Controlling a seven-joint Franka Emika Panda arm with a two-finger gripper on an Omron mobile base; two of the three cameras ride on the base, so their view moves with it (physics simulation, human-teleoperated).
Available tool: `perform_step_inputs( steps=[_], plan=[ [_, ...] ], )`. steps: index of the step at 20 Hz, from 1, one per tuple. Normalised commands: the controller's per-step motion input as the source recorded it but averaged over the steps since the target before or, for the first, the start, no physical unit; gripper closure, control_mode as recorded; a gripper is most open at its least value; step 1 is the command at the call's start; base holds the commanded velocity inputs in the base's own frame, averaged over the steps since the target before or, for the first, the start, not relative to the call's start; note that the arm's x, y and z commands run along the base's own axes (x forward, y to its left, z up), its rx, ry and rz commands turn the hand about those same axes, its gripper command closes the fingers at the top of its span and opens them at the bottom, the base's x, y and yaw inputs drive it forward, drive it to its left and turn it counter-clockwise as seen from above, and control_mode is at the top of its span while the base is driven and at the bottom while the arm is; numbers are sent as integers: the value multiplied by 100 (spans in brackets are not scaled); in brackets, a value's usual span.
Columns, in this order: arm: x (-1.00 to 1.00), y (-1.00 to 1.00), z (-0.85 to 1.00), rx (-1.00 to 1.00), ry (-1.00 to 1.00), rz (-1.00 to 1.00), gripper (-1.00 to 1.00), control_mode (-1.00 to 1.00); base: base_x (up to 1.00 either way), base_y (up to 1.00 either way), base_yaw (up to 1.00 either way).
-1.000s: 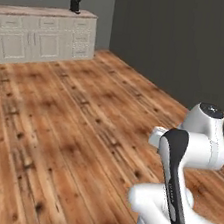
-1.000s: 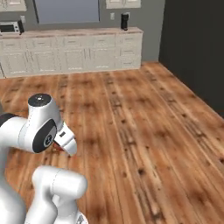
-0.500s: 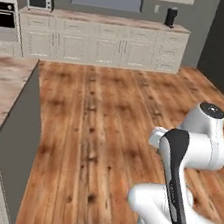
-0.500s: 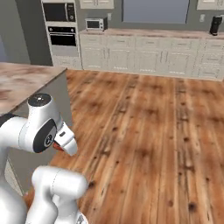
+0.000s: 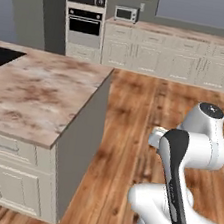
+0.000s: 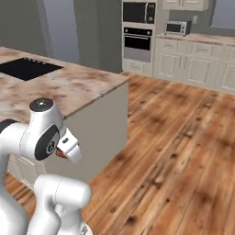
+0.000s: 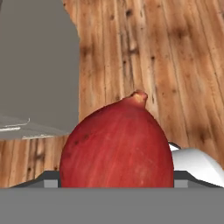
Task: Place the onion and carrot inside the fridge drawer. Close the drawer after placing the vegetables.
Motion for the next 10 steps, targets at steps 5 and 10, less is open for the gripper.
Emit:
perform_step_inputs(
  steps=[5, 10],
  plan=[
    [0, 0, 0, 0, 0, 0, 100, 100, 54, 41, 59],
    [0, 0, 0, 0, 0, 0, 100, 100, 18, 53, 67]
  ],
)
